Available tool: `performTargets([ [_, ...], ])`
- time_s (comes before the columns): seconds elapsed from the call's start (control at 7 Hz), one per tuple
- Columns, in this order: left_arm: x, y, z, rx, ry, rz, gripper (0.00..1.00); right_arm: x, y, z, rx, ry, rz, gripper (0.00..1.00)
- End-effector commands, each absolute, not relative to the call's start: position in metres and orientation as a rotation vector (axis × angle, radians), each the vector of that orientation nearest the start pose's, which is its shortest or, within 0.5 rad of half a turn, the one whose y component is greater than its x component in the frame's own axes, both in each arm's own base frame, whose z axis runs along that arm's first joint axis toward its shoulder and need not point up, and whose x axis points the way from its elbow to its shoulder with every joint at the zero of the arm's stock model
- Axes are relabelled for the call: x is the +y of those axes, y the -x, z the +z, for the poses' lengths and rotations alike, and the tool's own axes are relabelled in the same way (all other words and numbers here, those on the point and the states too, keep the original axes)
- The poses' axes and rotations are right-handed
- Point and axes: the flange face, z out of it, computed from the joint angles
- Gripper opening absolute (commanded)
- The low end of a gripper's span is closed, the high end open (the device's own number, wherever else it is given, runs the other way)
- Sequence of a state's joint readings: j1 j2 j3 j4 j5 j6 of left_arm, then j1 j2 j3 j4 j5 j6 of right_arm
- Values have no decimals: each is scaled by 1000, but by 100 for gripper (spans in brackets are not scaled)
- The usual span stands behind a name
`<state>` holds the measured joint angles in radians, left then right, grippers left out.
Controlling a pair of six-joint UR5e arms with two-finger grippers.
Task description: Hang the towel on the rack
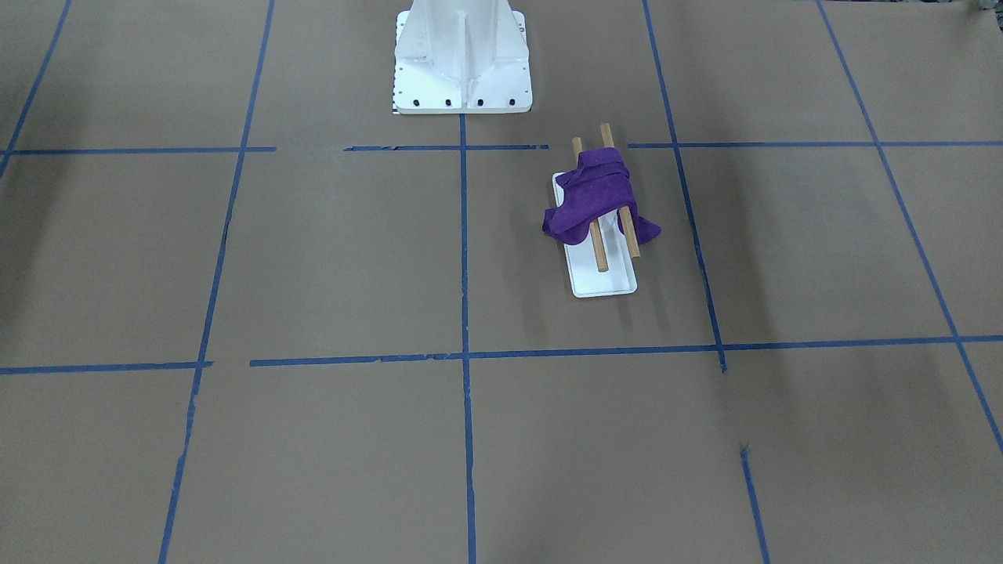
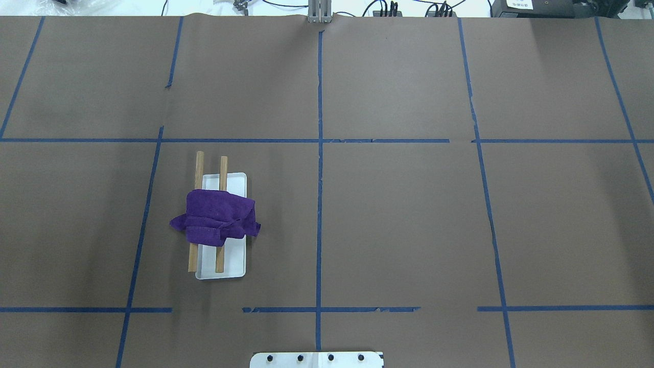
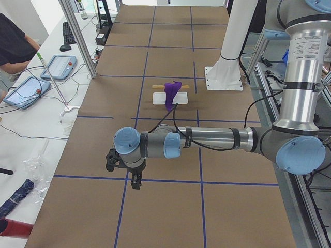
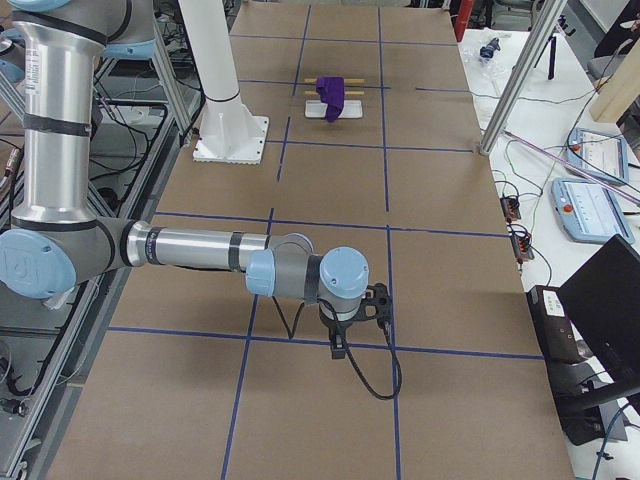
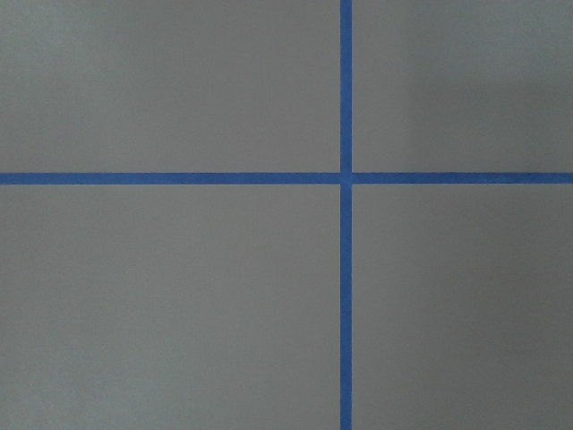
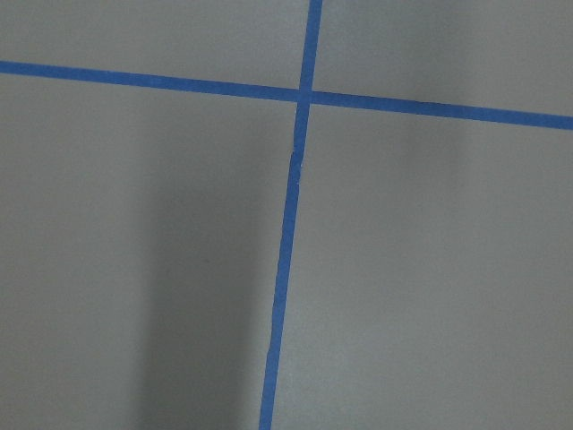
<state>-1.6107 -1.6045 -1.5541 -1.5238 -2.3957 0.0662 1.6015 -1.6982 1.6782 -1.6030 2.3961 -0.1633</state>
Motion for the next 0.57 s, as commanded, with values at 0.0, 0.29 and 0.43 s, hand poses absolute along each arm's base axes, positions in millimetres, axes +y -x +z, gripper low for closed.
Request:
performTargets([
  [0.0, -502, 80, 651, 822, -23, 16, 100, -432, -73, 665, -826, -31, -103, 100],
  [0.29, -502, 80, 651, 822, -28, 18, 100, -433, -73, 664, -826, -32, -103, 100],
  [0.43, -501, 80, 651, 822, -26, 17, 100, -433, -73, 663, -826, -34, -104, 100],
])
